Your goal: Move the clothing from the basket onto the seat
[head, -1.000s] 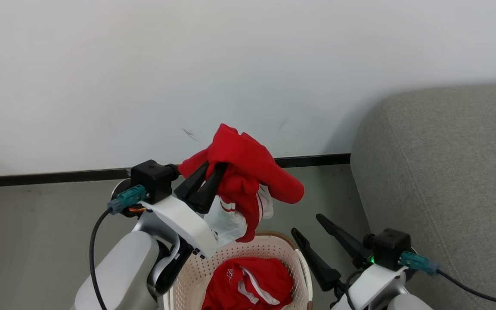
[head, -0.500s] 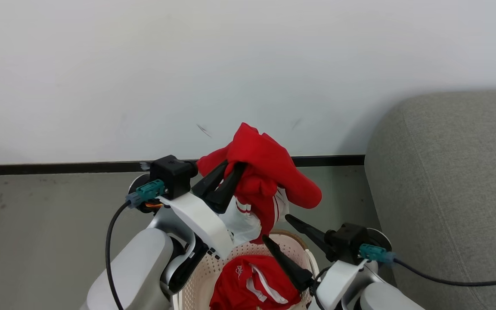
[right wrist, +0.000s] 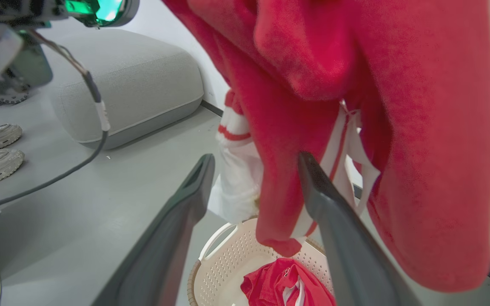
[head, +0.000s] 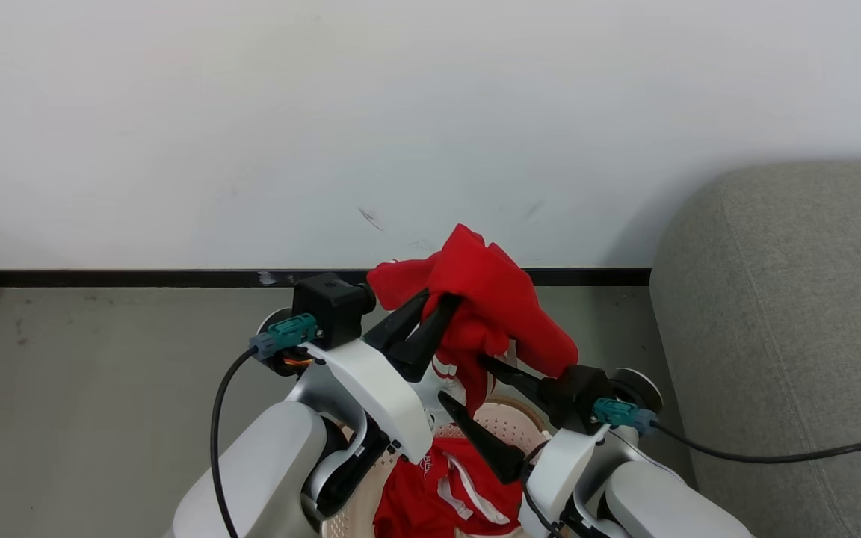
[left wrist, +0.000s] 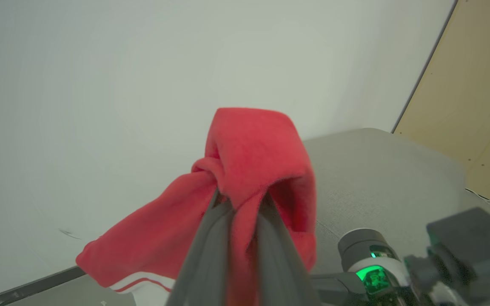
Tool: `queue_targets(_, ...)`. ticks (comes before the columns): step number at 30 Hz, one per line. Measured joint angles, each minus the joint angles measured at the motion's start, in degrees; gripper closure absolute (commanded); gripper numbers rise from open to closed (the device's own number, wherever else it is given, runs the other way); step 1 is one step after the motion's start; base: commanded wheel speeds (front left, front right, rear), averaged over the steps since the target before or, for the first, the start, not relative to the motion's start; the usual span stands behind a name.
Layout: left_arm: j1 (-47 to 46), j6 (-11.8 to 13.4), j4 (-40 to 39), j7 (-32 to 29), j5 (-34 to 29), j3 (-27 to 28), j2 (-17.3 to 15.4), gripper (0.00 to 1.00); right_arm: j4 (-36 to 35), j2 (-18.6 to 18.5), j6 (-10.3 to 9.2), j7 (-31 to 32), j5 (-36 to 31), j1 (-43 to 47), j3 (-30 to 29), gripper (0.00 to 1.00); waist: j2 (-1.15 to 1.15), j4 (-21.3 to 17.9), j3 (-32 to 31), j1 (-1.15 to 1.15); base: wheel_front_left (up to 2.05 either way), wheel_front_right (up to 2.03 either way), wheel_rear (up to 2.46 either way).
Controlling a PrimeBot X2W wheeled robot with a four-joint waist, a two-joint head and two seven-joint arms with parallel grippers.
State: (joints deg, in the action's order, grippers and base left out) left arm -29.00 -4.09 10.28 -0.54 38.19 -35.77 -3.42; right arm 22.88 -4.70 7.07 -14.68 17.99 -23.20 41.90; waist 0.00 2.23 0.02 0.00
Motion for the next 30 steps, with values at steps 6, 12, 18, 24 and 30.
queue_targets(6, 0.0, 0.1, -0.5, -1.0, 0.8, -1.3, 0.3, 1.00, 2.1, 0.6, 0.00, 0.0, -0.5, -1.3, 1.3, 0.00, 0.00, 0.5, 0.1, 0.00, 0.00, 0.00, 0.00)
queue_targets(12, 0.0, 0.4, -0.8, -1.2, 1.6, -1.7, 0.4, 1.00, 3.6, 0.8, 0.00, 0.0, -1.5, -2.9, -0.7, 1.00, 0.00, 0.9, 0.2, 0.00, 0.00, 0.00, 0.00)
queue_targets(18, 0.0, 1.0, -1.0, -1.2, 1.7, -1.6, 0.5, 1.00, 3.9, 0.8, 0.00, 0.0, -2.1, -3.2, -1.9, 1.00, 0.00, 0.9, 0.3, 0.00, 0.00, 0.00, 0.00)
queue_targets(24, 0.0, 2.0, -0.9, -1.2, 2.1, -0.7, 0.6, 1.00, 3.8, 1.0, 0.00, 0.0, -2.5, -3.1, -2.6, 1.00, 0.00, 0.6, 0.3, 0.00, 0.00, 0.00, 0.00)
queue_targets(30, 0.1, 2.2, -0.6, -0.9, 2.1, -0.2, 0.3, 1.00, 3.0, 1.0, 0.00, 0.0, -2.5, -3.1, -4.7, 1.00, 0.00, 0.0, 0.2, 0.00, 0.00, 0.00, 0.00)
